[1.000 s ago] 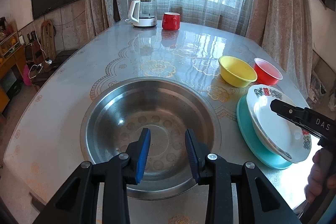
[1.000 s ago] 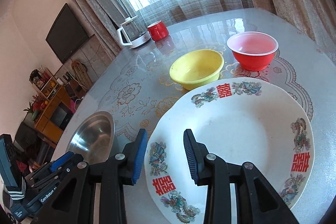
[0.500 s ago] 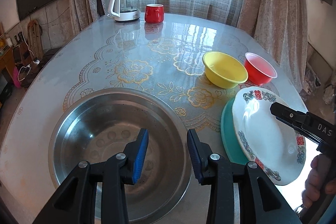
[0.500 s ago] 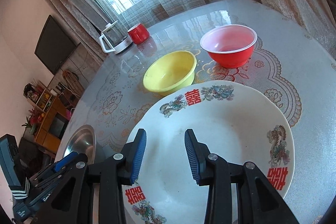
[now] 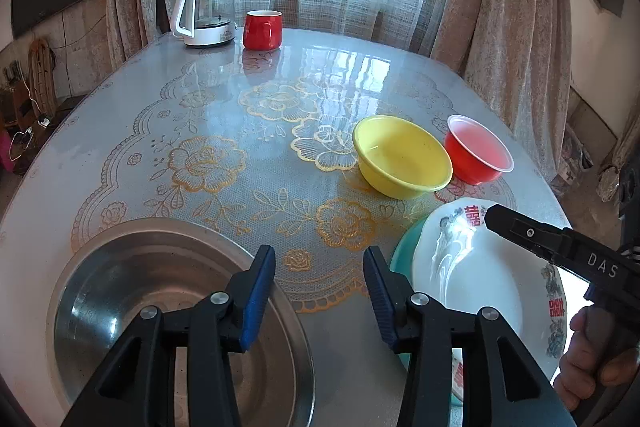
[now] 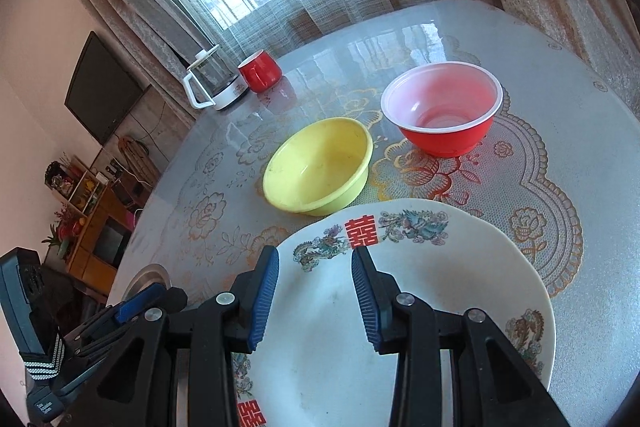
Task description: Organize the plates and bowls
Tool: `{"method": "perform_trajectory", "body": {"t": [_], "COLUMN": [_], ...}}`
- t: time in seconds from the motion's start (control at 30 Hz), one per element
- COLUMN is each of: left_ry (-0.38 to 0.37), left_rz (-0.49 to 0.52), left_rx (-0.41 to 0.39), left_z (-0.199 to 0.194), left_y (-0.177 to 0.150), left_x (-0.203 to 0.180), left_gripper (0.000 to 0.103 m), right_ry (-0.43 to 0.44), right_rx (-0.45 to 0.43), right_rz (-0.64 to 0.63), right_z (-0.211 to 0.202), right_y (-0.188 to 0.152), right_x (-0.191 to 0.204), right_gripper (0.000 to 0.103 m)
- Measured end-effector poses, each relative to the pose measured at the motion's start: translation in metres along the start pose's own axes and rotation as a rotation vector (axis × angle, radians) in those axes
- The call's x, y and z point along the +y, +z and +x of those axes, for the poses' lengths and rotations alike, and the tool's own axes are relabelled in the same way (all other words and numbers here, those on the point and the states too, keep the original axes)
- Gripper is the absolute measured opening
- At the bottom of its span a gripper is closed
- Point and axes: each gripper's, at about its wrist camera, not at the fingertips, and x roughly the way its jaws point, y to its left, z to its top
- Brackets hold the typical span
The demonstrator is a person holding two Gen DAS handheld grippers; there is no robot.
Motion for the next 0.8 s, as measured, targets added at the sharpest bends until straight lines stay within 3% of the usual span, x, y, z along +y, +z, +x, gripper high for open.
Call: {"method": "perform_trajectory", "body": {"t": [0.33,0.6,0.8], "left_ry": [-0.041,-0.070,-0.122], "left_rz": [-0.053,-0.078,-0.124], "left_rx": [0.098,0.134,0.136], "left_z": [0.040,0.059,0.065], "left_y": [0.028,0.041,0.054], "left_x": [-0.002,-0.003,0.003], "left_gripper": [0.046,0.046,0.045], "right_ry": [0.040,0.068,0.082], "right_rx": [0.033,0.106,0.103], "right_rz": [0.061,0.108,0.167], "right_z": [0.017,0.041,0.048], "right_y": [0.032,0.045,0.055], "right_x": [-0.005,-0.015,-0.026], "right_gripper": [0.039,0.039,0.039]}}
